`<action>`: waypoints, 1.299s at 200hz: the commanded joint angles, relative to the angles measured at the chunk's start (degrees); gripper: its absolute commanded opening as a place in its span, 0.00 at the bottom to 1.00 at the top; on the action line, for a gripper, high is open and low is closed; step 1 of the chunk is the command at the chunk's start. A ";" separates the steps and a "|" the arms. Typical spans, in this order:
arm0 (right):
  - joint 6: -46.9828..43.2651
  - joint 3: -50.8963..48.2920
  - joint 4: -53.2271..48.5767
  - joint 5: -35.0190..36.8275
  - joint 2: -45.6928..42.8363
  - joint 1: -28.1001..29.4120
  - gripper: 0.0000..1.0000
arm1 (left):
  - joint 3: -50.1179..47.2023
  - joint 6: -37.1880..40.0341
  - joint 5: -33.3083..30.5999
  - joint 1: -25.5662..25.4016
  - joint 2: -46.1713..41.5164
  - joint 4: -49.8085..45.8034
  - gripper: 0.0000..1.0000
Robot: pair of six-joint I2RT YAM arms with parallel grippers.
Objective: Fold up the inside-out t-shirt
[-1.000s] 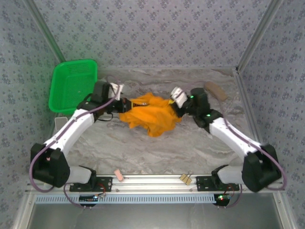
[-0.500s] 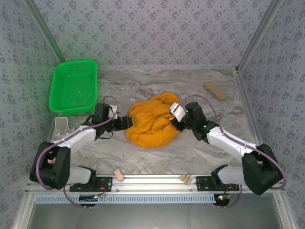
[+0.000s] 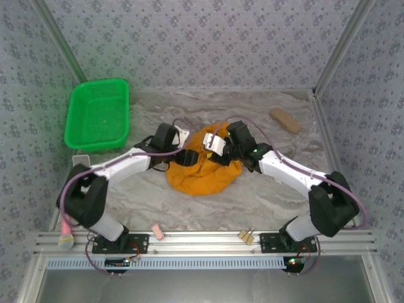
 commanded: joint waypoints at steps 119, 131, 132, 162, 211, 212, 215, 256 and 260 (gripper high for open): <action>16.78 -12.28 12.12 -5.84 -11.75 -14.91 0.00 | -10.86 -24.51 26.97 19.99 -7.03 22.11 0.00; 18.85 -14.32 13.91 -1.13 -10.09 -14.39 0.00 | -11.48 -22.65 22.62 19.69 -3.91 17.79 0.05; 18.82 -14.49 13.93 -0.65 -9.95 -14.23 0.00 | -11.43 -22.33 22.24 19.63 -3.62 17.34 0.05; 12.18 -10.36 5.68 10.67 -7.17 -7.97 0.20 | -8.03 -12.54 14.46 17.20 1.45 3.24 0.25; -8.31 -0.45 -7.07 -7.58 -7.62 -0.24 0.29 | -2.35 -7.73 7.19 12.64 -7.54 -12.04 0.56; -8.30 -0.35 -6.93 -7.56 -7.39 -0.16 0.29 | -2.29 -7.71 7.05 12.54 -7.72 -12.35 0.56; -8.48 0.05 -6.51 -7.56 -6.82 0.09 0.31 | -1.86 -7.81 6.82 12.27 -8.33 -12.99 0.57; -12.74 5.66 -8.03 -3.08 4.71 2.43 0.34 | -0.04 -14.63 7.67 5.58 -8.69 -9.07 0.62; -13.00 5.94 -8.19 -2.69 5.63 2.63 0.34 | 0.24 -14.93 7.40 4.62 -8.00 -8.70 0.61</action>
